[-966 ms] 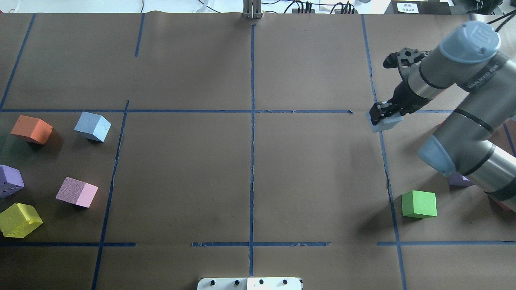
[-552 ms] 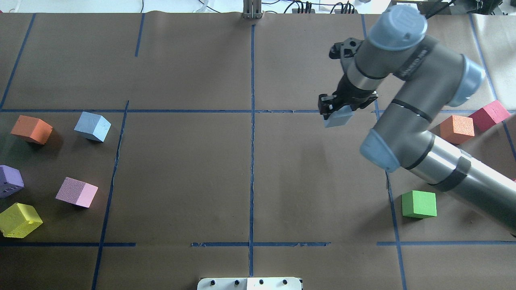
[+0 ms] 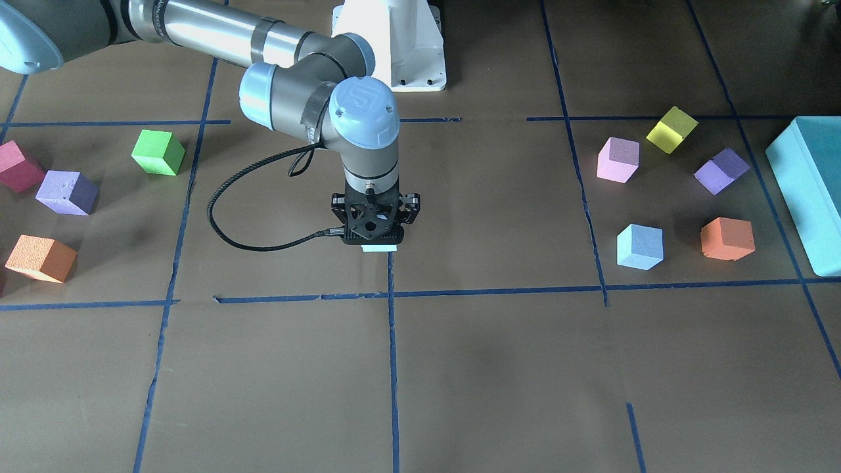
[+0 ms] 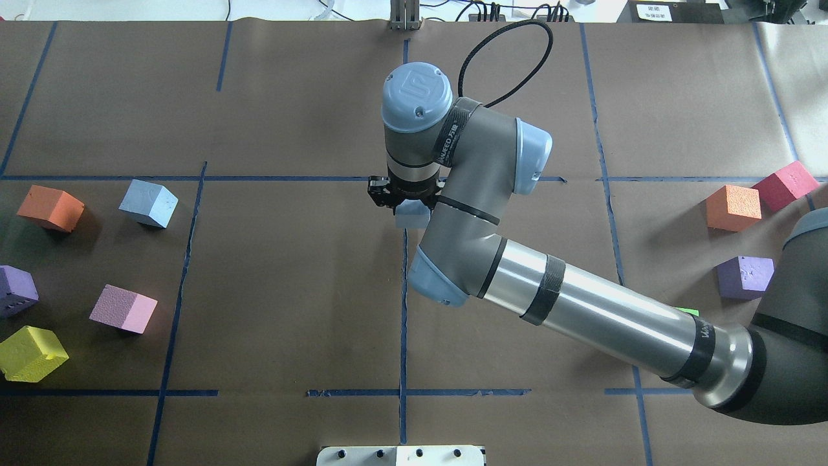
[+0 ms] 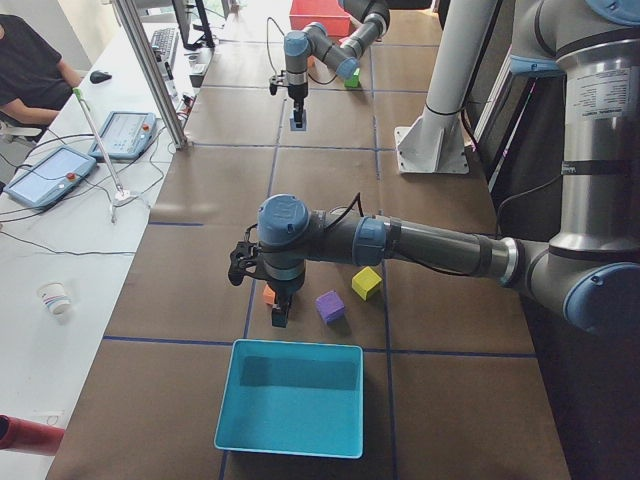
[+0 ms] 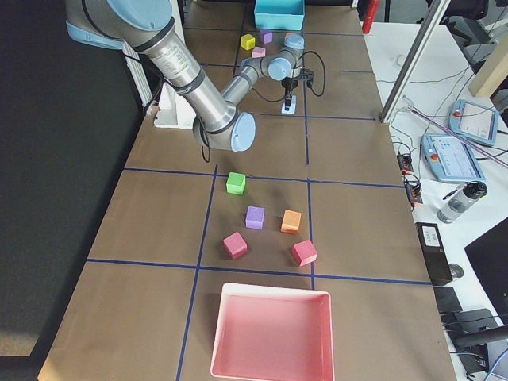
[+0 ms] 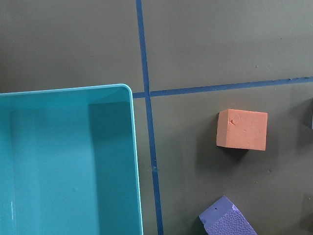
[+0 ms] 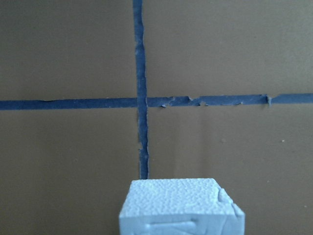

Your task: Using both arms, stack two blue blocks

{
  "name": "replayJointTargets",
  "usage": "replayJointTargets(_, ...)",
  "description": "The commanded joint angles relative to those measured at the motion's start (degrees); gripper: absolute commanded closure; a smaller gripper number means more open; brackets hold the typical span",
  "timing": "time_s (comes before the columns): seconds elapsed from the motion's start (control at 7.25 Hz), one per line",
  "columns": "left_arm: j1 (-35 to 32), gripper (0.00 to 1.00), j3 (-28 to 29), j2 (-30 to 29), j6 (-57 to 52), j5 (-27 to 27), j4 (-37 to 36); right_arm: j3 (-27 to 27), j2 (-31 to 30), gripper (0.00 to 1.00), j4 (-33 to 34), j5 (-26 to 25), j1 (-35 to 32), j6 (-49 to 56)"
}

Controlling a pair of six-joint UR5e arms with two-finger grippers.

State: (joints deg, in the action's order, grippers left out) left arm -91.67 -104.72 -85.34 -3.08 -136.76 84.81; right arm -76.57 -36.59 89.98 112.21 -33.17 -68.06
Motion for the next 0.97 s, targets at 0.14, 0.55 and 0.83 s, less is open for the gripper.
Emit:
replayJointTargets(0.14, 0.0, 0.0, 0.3, 0.0, 0.0, 0.0, 0.18, 2.39, 0.73, 0.95, -1.91, -0.59, 0.91, -2.08)
replayJointTargets(0.55, 0.0, 0.0, 0.04, 0.0, 0.0, 0.0, 0.18, 5.03, 0.73, 0.94, -6.14, -0.68, 1.26, -2.51)
replayJointTargets(0.83, 0.0, 0.0, -0.57, 0.0, 0.09, 0.0, 0.0, 5.29, 0.64, 0.75, -6.13, -0.68, 1.35, -2.6)
